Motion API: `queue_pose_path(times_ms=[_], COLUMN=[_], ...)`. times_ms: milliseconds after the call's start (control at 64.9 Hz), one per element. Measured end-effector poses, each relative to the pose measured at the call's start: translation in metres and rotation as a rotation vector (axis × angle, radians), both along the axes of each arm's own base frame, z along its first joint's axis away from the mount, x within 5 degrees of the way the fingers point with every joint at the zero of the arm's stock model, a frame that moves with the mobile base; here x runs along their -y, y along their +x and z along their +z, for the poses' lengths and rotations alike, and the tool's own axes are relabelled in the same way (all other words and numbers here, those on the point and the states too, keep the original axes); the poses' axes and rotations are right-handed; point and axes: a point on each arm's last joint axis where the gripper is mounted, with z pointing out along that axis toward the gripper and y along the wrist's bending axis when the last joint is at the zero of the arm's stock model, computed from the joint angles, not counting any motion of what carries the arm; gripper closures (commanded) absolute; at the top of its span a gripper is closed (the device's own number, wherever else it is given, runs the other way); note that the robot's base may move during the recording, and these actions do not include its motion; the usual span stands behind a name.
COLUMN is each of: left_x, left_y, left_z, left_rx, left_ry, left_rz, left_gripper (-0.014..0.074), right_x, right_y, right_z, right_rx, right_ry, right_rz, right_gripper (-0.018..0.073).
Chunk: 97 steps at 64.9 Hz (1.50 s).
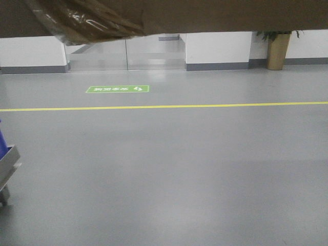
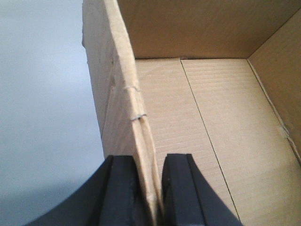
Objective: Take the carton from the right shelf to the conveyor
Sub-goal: 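Hold the carton with both grippers while driving to the red conveyor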
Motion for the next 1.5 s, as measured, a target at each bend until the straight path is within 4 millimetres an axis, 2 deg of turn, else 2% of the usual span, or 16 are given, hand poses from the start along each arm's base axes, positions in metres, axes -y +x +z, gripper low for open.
queue_pose_path(times_ms=[1495], left_x=[-0.0024], left_y=[0.0009], left_z=[-0.0001], left_rx=[0.008], left_ry=[0.025], left_rz=[0.017], left_gripper=[0.0612], right_x=[-0.0013], right_y=[0.0013], right_z=[0.0012], right_rx=[0.016], right_ry=[0.01], right_rz=[0.004], right_gripper=[0.0629])
